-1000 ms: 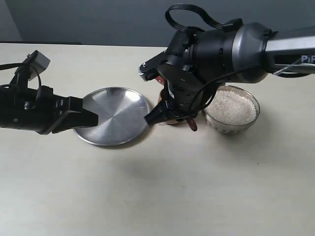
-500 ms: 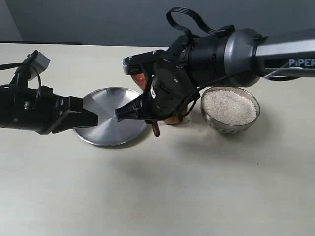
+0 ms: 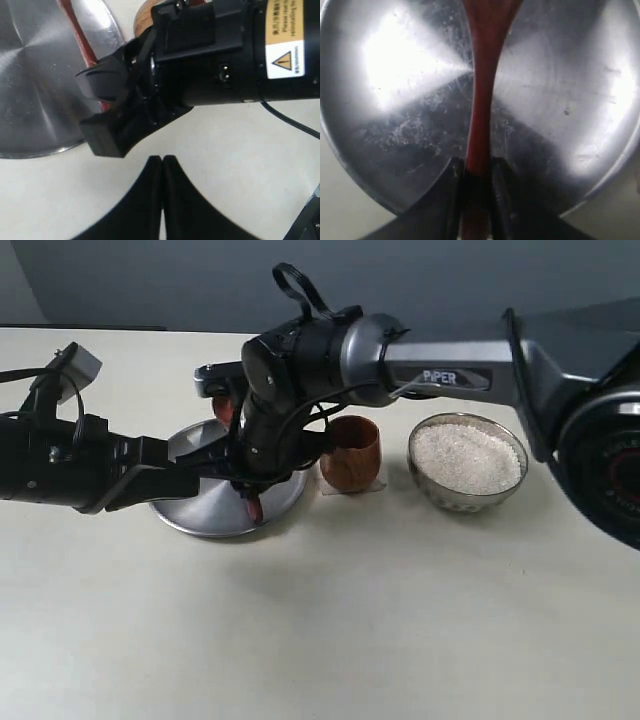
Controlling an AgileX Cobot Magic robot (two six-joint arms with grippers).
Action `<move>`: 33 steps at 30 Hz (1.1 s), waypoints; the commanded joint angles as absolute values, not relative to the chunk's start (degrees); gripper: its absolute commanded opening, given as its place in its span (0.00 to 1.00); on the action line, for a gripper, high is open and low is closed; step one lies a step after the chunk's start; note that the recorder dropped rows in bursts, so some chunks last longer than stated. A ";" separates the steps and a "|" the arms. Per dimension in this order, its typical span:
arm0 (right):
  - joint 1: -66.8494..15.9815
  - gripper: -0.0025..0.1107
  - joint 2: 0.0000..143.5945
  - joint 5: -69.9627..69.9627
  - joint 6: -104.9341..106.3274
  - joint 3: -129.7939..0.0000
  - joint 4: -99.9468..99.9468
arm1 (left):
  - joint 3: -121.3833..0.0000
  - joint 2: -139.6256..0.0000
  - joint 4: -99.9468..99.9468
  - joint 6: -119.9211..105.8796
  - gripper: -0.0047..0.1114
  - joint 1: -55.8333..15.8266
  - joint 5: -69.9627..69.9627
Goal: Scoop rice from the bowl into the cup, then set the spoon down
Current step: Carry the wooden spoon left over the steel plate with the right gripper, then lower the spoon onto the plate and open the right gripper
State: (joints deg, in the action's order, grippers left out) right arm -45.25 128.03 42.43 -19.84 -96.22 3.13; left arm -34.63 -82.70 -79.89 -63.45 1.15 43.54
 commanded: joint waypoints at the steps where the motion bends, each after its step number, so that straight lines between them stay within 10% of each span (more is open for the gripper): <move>1: -45.13 0.02 130.31 47.44 -17.88 -99.77 4.69 | -34.84 -82.65 -80.32 -63.38 0.04 0.92 43.56; 26: -45.13 0.02 131.00 49.51 -18.02 -99.77 5.52 | -34.84 -82.65 -80.71 -63.38 0.04 0.92 43.54; 33: -45.13 0.29 131.00 49.53 -18.02 -99.77 5.10 | -34.84 -82.65 -80.71 -63.38 0.04 0.92 43.54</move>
State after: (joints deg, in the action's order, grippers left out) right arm -45.25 130.82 49.46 -18.24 -99.41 5.66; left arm -34.63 -82.70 -79.89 -63.45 1.15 43.54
